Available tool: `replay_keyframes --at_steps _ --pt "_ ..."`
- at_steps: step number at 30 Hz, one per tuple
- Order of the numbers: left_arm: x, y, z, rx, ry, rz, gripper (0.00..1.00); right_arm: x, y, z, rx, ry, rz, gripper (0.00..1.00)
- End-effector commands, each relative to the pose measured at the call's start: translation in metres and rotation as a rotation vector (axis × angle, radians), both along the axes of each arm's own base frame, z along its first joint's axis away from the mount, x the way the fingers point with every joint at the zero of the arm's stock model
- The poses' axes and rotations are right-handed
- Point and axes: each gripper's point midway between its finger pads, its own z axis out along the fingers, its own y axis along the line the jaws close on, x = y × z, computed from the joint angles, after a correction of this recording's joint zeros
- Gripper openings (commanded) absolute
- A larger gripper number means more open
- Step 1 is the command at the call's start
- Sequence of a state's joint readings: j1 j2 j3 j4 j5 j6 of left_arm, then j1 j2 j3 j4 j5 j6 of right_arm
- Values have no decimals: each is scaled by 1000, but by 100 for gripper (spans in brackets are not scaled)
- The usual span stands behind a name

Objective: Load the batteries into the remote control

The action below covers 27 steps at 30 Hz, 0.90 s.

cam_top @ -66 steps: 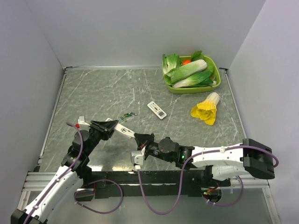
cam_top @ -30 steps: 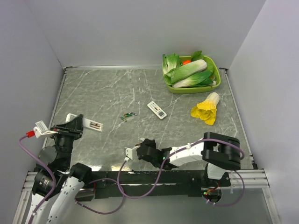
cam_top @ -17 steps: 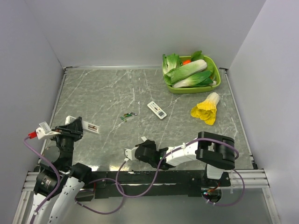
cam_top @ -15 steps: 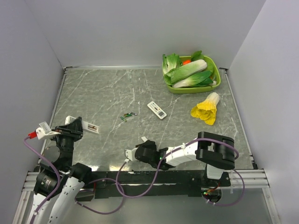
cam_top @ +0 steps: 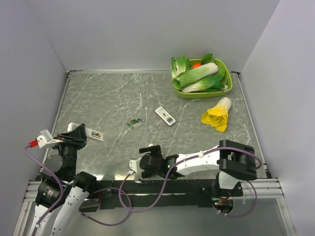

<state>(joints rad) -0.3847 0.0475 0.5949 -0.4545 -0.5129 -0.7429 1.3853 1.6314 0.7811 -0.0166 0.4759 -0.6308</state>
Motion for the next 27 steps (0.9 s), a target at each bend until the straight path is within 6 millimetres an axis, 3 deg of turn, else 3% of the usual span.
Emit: replay_keyframes --at_steps 1,4,9,10,12,13,14,16,19,22,23,24,25,26,27 --pt "-1 -1 8 21 -20 -9 11 -41 -12 9 3 221 62 100" --pt "1 -5 8 28 -17 -31 12 -49 -11 28 72 276 57 100" --pt "8 -21 0 42 17 -97 10 -34 -6 63 285 378 -115 100" --pt "10 -27 -2 46 25 -126 10 -19 -7 73 359 416 -209 100" --pt "15 -34 -8 48 50 -154 9 -12 -4 80 429 497 -250 100" --pt "18 -38 -11 53 63 -168 8 7 -9 88 498 522 -328 100" --pt "21 -45 -14 59 78 -199 7 5 -4 92 535 585 -308 100" --pt "24 -51 -18 66 97 -224 5 30 -7 109 669 608 -374 100" --pt "31 -65 -25 74 122 -287 1 53 -5 127 772 615 -392 100" --pt "41 -84 -39 56 156 -363 1 74 -2 133 792 581 -405 100" --pt "48 -90 -53 53 196 -382 1 82 -1 134 795 579 -407 98" --pt "48 -100 -59 42 207 -436 1 84 5 125 766 607 -392 97" --pt "52 -106 -57 11 188 -457 1 90 12 133 777 611 -373 96" --pt "59 -107 -76 -2 236 -461 1 94 15 132 768 624 -377 93" --pt "58 -114 -82 -18 250 -508 1 103 16 116 733 644 -398 91"
